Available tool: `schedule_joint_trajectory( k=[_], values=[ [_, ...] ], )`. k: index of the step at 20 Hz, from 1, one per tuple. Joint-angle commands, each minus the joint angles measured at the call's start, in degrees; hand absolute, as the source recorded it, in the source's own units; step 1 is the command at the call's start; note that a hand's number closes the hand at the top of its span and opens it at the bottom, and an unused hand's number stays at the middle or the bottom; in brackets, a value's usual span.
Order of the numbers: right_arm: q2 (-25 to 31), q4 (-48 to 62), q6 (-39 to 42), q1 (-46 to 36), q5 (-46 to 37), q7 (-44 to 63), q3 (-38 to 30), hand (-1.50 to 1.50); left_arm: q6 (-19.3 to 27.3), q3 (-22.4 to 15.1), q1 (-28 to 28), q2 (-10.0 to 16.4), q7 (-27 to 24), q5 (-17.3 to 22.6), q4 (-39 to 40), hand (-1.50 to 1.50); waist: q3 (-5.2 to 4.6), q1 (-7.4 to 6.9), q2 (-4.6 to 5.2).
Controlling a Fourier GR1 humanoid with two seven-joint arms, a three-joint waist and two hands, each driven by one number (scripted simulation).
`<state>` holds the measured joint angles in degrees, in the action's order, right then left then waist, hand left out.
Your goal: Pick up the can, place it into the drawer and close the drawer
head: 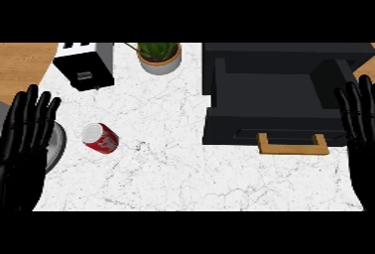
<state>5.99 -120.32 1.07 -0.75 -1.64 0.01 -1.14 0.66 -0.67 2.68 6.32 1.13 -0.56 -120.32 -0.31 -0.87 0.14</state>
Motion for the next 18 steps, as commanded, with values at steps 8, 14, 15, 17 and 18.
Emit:
schedule_joint_trajectory(
  k=[8,14,15,17,18],
  values=[
    [-2.8,6.0,-3.9,2.9,1.6,7.9,-3.3,-1.5,-8.3,13.3,5.3,6.8,5.8,16.9,10.0,-1.5,0.31,0.86,0.44],
    [-2.3,1.9,-2.9,6.3,3.6,9.7,-4.5,-1.5,-12.4,20.9,1.8,13.4,12.6,25.6,12.5,-1.5,0.31,1.04,-0.16],
    [-2.2,2.8,-2.6,6.8,3.7,9.0,-5.1,-1.5,-11.1,20.6,5.6,12.2,14.7,24.3,6.0,-1.5,0.33,0.74,-0.22],
    [-2.5,1.0,-3.4,5.2,1.8,11.6,-3.3,-1.5,-12.9,21.6,3.4,11.2,12.4,24.1,10.5,-1.5,0.31,0.85,-0.18],
    [-1.0,-1.9,-2.9,5.2,3.5,15.0,-4.9,-1.5,-12.2,24.4,2.7,13.7,17.2,28.9,7.3,-1.5,0.31,0.83,-0.23]
  ],
)
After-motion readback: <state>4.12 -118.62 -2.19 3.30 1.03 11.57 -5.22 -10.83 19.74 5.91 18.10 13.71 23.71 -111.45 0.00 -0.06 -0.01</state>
